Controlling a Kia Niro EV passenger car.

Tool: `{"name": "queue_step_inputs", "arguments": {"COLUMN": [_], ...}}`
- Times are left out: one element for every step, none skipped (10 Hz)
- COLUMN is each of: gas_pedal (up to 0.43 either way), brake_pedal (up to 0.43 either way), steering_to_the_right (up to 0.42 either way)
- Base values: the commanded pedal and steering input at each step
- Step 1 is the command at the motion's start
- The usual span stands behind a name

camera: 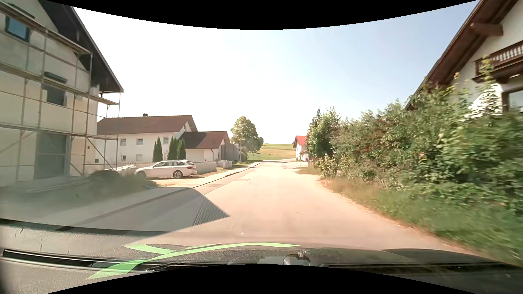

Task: Follow the waypoints while adhering to traffic rules and regulations

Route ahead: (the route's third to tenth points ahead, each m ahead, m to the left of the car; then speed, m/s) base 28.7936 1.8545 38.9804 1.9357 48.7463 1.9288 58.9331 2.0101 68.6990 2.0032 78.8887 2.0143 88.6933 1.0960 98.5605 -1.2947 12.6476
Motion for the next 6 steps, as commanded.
{"name": "queue_step_inputs", "arguments": {"gas_pedal": [0.169, 0.169, 0.15, 0.13, 0.098, 0.098], "brake_pedal": [0.0, 0.0, 0.0, 0.0, 0.0, 0.0], "steering_to_the_right": [0.001, 0.001, 0.001, 0.001, 0.001, 0.001]}}
